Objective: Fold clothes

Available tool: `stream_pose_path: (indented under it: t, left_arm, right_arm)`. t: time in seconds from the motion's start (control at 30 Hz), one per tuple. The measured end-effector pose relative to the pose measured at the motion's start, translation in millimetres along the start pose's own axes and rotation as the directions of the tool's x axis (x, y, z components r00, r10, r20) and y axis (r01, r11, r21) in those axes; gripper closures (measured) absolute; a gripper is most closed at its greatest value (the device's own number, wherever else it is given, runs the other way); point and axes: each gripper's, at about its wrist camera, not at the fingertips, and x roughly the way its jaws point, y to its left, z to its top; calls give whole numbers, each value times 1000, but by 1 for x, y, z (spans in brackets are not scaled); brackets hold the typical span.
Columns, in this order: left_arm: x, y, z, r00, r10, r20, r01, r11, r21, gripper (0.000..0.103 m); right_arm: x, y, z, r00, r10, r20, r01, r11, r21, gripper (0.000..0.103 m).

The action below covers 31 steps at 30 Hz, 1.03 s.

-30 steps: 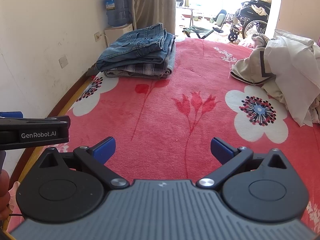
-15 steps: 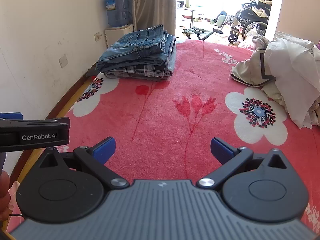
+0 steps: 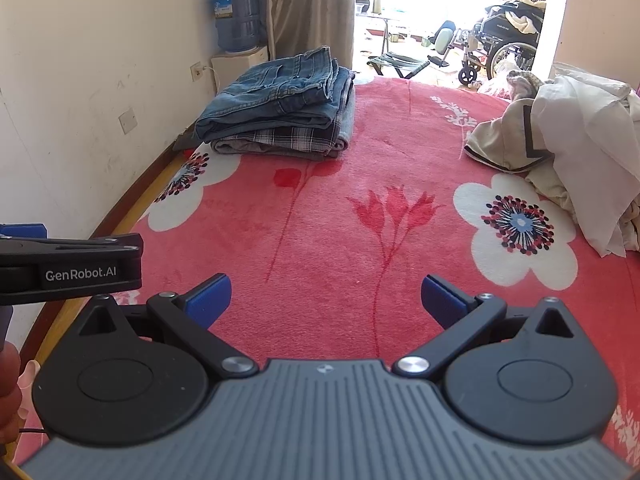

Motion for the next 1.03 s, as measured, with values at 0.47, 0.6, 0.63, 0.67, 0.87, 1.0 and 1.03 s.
stream_pose_path:
  t: [0.47,0.6,0.63,0.67,0.87,1.0,1.03]
  left_arm:
    - [1,1,0,1000,2,-6,-2,1000,-2,1]
    - [2,1,0,1000,2,-7,-2,1000,-3,1]
    - [2,1,0,1000,2,-8,-2,1000,-4,1]
    - [2,1,0,1000,2,-9,-2,1000,-4,1]
    - [2,2,-1,1000,2,-9,-2,1000,-6,1]
    - [2,4,-1,1000,0,-10,0,1000,-11,1]
    - [2,4,-1,1000,-1,-8,1,1000,-12,1]
  right_arm:
    - [1,2,-1,1000,0,-2,0,1000,1,1]
    - [2,3,-1,1000,0,-4,0,1000,0,1]
    - [2,3,-1,1000,0,-5,0,1000,1,1]
    - [2,3,-1,1000,1,-5,-1,1000,1,1]
    - [2,4,0,1000,1,-5,-1,1000,-1,1]
    - [4,4,-1,1000,0,-7,0,1000,2,1]
    - [4,4,-1,1000,-1,-9,1,1000,4,1]
